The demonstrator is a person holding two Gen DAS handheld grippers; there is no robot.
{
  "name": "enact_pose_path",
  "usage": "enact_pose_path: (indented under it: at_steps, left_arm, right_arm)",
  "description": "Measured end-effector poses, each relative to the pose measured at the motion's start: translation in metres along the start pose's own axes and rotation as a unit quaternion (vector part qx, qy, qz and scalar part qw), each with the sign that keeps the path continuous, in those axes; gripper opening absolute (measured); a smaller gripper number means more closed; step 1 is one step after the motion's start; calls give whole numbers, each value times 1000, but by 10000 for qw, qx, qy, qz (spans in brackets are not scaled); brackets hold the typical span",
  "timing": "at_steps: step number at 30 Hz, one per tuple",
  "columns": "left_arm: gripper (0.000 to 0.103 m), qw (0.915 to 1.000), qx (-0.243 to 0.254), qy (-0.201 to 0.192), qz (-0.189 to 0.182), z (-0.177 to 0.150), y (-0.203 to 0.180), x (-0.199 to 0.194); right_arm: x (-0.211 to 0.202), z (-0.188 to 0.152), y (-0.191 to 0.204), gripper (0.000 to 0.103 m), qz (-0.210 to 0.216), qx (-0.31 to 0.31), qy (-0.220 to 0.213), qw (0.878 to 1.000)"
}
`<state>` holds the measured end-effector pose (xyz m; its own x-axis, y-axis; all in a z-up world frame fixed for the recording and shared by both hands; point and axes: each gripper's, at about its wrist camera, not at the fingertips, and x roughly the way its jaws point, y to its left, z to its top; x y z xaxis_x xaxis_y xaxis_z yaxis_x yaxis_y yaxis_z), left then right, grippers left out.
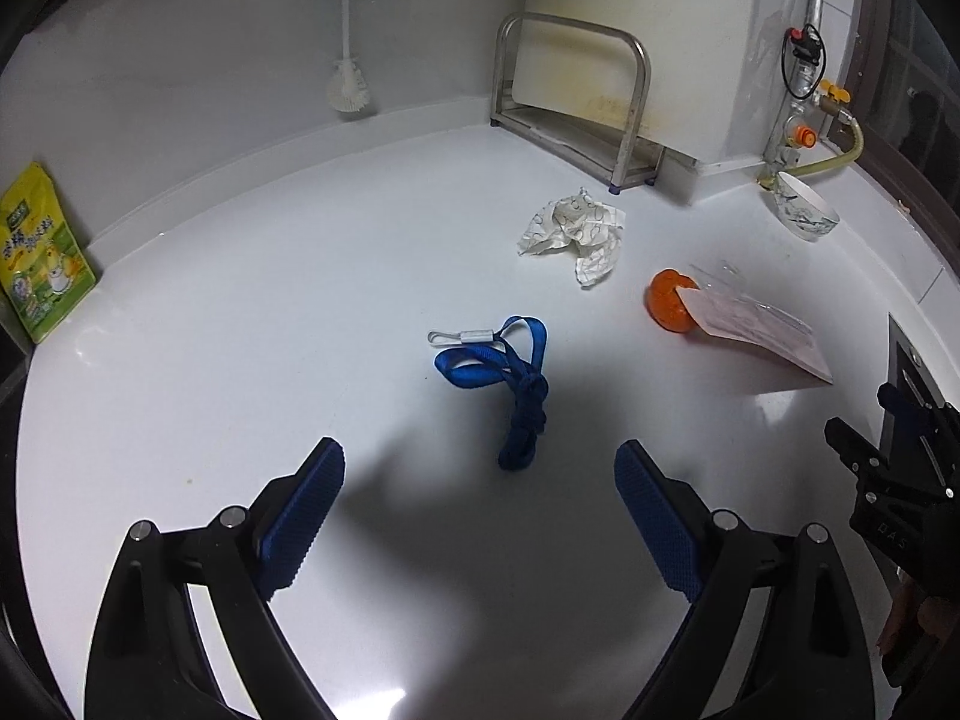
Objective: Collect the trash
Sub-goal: 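Grasp the clear package with pink paper insert with the right tool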
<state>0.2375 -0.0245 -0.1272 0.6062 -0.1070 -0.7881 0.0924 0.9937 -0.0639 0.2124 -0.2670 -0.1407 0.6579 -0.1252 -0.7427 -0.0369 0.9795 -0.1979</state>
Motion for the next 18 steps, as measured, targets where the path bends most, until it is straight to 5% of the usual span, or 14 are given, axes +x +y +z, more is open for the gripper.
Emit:
enact_pose_path:
  at_steps: [18]
  left_arm:
    - [90, 9995, -106, 113, -292, 13, 3, 35]
  right_arm:
    - [56, 33, 32, 72, -393, -1049, -104, 9937]
